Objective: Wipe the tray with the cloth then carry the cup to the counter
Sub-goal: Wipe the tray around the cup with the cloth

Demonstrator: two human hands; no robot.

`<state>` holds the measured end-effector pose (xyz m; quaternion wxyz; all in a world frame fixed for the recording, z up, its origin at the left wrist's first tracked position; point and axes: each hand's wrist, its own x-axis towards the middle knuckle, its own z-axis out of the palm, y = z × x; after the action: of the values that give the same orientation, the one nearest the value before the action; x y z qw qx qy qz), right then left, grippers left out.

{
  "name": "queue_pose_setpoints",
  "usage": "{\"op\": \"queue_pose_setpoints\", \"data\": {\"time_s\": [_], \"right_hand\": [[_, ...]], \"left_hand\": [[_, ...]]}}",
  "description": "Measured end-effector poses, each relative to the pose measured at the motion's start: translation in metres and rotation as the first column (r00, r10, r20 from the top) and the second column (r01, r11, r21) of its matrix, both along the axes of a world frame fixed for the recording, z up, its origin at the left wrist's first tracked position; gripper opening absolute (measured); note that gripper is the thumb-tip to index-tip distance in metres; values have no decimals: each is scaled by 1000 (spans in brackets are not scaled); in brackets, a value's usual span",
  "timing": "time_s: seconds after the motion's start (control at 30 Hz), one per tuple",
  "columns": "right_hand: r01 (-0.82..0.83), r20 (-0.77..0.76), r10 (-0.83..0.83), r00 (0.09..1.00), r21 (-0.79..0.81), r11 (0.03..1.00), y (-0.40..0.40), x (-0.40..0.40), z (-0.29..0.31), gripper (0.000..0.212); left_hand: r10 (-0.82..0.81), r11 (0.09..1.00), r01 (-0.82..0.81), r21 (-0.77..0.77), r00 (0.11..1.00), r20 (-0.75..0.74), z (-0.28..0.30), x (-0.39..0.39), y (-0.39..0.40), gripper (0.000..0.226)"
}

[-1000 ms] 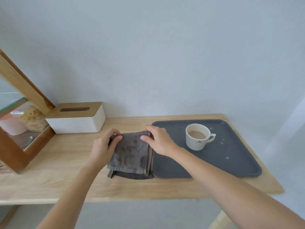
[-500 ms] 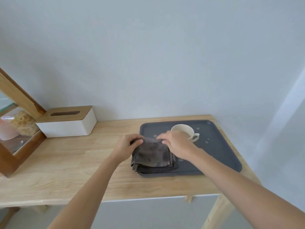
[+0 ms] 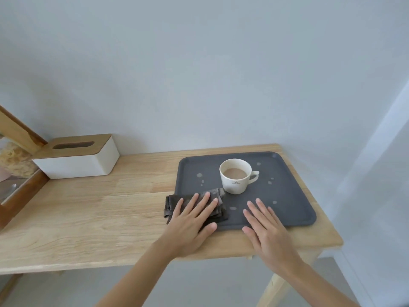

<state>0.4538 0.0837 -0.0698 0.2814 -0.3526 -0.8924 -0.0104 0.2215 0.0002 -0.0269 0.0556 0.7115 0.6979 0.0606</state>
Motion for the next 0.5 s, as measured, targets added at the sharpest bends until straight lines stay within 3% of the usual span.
{"op": "queue_pose_setpoints", "data": {"time_s": [0.13, 0.33, 0.5], "right_hand": [[76, 73, -73, 995, -37, 996, -3, 3, -7, 53], [102, 7, -102, 995, -163, 981, -2, 1, -4, 58], [64, -48, -73, 996, -173, 983, 0, 4, -4, 57]], "left_hand": [[30, 999, -31, -40, 1000, -9, -4, 4, 2, 65], [80, 995, -82, -51, 996, -43, -6, 4, 16, 71], [177, 976, -182, -122, 983, -55, -4, -6, 51, 71]]}}
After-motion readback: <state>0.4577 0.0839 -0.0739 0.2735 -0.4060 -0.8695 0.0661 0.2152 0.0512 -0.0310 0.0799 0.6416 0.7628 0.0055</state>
